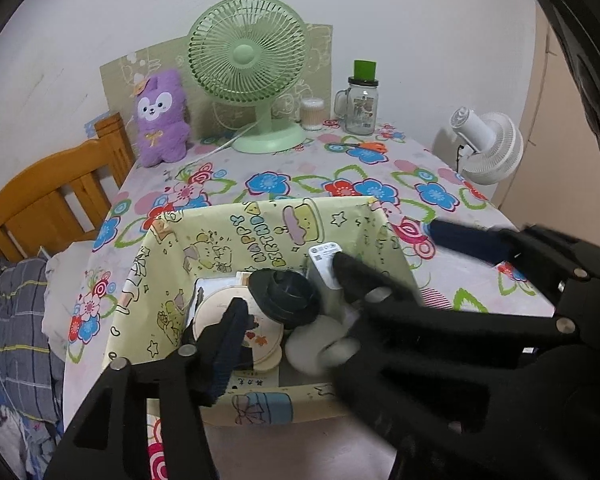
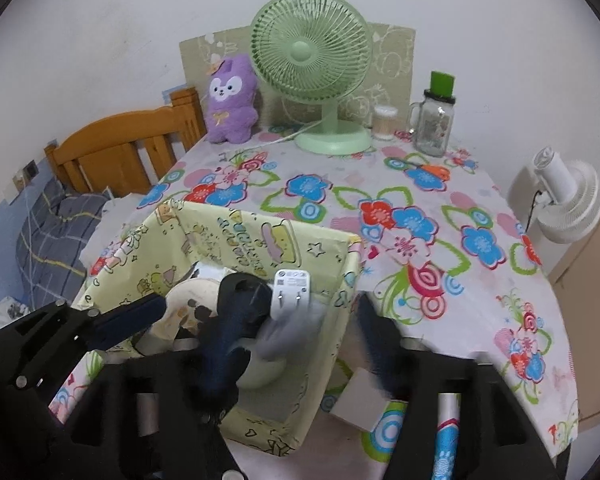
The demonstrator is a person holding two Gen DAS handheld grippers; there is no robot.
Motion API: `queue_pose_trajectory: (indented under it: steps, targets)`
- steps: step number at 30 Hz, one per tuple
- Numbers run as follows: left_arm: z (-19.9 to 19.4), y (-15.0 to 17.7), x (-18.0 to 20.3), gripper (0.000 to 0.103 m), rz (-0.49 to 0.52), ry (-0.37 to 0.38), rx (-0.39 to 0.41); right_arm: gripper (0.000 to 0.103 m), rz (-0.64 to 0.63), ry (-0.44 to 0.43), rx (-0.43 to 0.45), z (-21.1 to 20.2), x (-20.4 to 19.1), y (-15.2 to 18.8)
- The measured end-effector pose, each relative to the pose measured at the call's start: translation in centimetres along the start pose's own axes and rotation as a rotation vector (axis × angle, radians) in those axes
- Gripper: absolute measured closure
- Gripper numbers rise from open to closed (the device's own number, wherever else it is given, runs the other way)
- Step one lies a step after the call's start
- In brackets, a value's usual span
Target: Organize rigid objects
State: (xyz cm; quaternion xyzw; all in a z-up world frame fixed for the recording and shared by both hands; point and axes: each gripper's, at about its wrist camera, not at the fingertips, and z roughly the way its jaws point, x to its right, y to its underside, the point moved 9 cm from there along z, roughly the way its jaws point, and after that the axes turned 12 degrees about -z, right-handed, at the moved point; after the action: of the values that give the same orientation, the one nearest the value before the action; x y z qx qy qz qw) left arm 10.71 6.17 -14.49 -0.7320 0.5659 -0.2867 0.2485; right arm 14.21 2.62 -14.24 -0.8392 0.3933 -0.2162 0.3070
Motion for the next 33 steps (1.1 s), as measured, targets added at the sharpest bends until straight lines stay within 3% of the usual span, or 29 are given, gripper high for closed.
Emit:
queue_pose_trajectory:
  steps: [2,11,33]
  targets:
    - [-0.2,0.0,0.3,0.026,0.000,0.004,0.006,0.019,-0.012,0.028,0.026,-0.6,0.4,-0.1]
    - [-1.3,0.8,3.3,0.018,0.022,0.039,0.022,0.019,0.005,0.075,0.033,-2.9,2.7,1.4]
    - [-1.7,3.1,12.0,0.017,0.046,0.112,0.040,0.019,0.091,0.165,0.019,-6.7,10.5,7.0]
